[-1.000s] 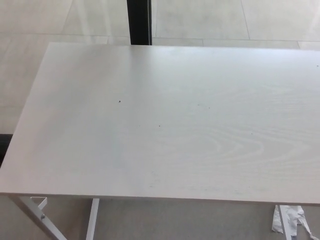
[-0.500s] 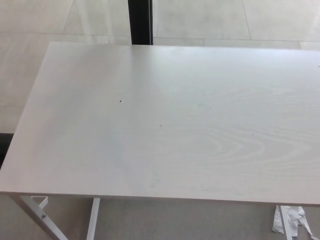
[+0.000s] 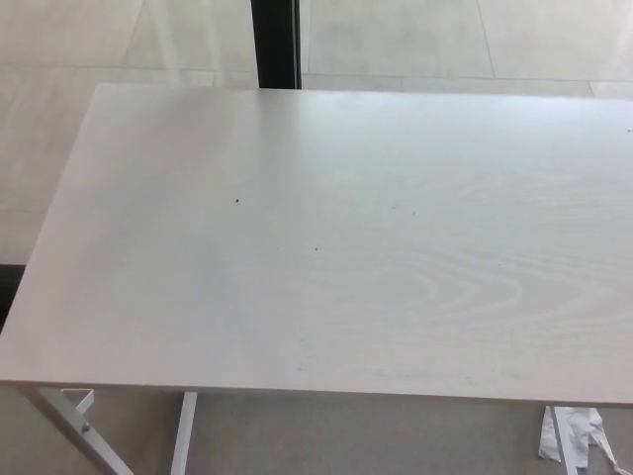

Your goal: The robot uses both its hands to grab the left and right ends of a football kept in the middle of the desk infront of it, lifts it up and places it in the palm of a person

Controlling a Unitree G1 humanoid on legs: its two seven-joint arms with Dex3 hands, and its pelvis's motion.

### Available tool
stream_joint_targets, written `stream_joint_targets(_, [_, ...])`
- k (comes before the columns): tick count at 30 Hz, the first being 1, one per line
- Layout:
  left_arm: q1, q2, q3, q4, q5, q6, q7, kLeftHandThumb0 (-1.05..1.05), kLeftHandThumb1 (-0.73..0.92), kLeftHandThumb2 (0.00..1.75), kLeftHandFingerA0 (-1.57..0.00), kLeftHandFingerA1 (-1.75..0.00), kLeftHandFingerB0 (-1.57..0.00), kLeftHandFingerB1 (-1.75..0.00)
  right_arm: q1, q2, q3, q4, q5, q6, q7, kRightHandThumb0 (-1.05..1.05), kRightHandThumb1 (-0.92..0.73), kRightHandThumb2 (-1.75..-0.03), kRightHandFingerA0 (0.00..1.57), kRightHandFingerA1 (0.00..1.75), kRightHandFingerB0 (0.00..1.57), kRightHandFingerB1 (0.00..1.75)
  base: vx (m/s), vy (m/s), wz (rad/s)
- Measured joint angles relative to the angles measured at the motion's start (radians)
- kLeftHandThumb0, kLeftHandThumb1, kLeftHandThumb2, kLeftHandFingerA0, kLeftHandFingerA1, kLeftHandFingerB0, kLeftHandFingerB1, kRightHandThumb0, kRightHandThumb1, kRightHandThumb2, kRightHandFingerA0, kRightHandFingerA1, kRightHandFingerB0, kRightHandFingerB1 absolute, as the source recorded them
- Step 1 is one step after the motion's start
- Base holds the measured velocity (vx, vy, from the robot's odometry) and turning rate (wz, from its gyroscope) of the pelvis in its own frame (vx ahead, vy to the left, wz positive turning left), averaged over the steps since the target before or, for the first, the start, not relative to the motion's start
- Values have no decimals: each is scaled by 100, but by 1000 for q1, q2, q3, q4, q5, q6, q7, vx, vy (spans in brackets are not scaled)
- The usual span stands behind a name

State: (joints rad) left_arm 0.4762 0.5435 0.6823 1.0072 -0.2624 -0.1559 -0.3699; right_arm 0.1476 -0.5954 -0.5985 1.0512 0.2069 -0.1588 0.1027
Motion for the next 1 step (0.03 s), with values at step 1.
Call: stream_joint_targets(1, [-1,0,0,-1,-2,0,0,-65,62,58,-34,-81,-36,-48,0,0,0,0,0,0,0,-64,-63,-60,78,70,31,31,0,0,0])
